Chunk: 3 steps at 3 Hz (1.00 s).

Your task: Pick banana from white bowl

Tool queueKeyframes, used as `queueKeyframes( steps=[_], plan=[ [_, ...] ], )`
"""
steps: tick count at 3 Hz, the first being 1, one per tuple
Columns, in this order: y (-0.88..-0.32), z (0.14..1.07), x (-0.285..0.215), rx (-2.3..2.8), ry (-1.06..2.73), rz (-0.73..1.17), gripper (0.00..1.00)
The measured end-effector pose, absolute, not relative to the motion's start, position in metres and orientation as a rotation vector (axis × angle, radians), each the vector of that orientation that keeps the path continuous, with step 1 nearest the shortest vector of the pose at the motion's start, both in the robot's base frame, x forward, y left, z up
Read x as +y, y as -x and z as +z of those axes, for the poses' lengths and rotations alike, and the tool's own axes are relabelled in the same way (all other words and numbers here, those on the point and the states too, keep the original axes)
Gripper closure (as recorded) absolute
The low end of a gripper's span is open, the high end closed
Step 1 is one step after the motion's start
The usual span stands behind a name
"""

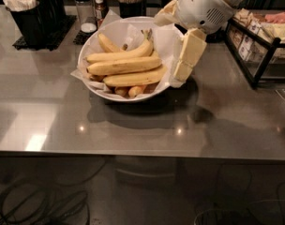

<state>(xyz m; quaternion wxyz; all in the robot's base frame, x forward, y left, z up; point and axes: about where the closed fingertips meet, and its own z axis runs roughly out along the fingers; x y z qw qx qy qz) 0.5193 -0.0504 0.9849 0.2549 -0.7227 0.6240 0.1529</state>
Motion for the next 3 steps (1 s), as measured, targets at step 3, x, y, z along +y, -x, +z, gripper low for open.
queueKeyframes(
  steps=[3],
  plan=[
    [-0.539, 0.972, -0.027, 1.655, 2.017, 0.467, 0.28]
  ],
)
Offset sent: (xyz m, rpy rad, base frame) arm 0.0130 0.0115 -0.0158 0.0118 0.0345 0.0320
